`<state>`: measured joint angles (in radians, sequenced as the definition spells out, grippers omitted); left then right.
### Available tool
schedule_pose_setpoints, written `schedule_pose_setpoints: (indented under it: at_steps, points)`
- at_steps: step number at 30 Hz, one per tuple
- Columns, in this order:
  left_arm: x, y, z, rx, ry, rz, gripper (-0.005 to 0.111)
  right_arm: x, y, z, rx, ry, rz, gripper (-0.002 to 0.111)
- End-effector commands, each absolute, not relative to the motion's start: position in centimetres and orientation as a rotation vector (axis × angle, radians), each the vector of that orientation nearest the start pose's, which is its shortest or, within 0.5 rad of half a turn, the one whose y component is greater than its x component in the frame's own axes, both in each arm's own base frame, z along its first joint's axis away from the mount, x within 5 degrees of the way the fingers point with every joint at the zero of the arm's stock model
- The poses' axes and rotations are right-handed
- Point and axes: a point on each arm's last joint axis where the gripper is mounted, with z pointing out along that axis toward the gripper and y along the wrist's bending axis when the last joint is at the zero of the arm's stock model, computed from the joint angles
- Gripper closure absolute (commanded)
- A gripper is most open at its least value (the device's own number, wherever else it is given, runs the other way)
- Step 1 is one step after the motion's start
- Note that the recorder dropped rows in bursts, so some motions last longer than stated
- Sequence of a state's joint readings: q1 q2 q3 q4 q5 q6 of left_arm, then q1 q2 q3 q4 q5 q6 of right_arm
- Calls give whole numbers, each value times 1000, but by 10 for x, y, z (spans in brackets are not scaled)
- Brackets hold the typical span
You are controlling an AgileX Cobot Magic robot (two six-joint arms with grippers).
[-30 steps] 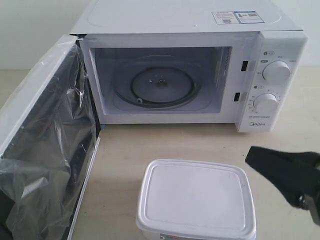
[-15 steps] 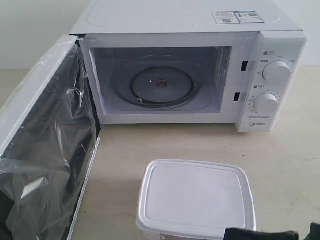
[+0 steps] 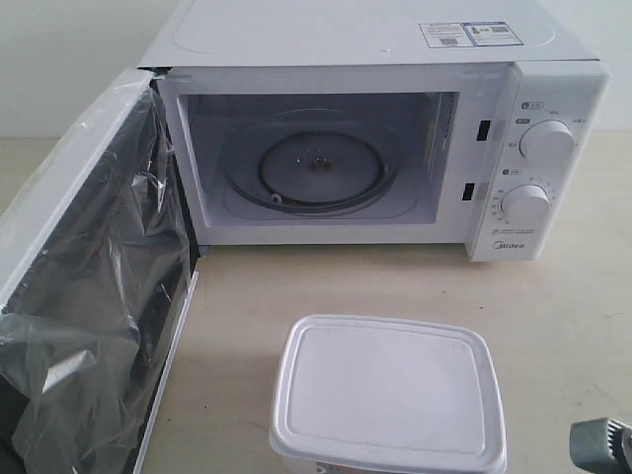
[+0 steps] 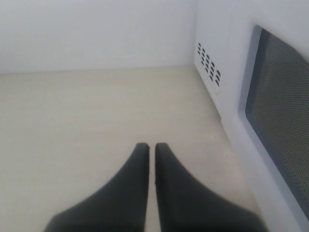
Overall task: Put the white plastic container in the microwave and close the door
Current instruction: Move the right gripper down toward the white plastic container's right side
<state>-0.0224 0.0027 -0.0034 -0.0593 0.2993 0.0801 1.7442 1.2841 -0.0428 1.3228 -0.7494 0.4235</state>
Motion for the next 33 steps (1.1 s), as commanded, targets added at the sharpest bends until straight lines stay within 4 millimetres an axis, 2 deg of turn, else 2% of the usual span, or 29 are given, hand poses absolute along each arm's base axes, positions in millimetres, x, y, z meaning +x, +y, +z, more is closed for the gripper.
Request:
schedule_pose_setpoints:
  at_steps: [1,4,9,10,13,15,17,22,30,33]
  points:
    - [54,-3,186,44,1784,-23,102,45,126,129,237,2303,837,108]
    - [54,-3,186,44,1784,-23,102,53,116,131,292,2215,702,108]
    - [54,-3,186,44,1782,-23,102,64,105,141,359,2049,607,108]
    - [54,-3,186,44,1782,-23,102,63,106,140,345,2062,616,108]
    - [54,-3,186,44,1782,-23,102,44,131,135,44,2255,857,108]
    - [54,-3,186,44,1782,-23,102,36,136,131,-17,2340,878,108]
    - [54,-3,186,44,1782,-23,102,36,134,128,-39,2366,828,108]
    - [54,-3,186,44,1782,-23,102,41,122,119,21,2382,627,108]
    - [54,-3,186,44,1782,-23,102,52,119,119,71,2237,536,108]
    - [54,-3,186,44,1782,-23,102,59,113,126,176,2132,497,108]
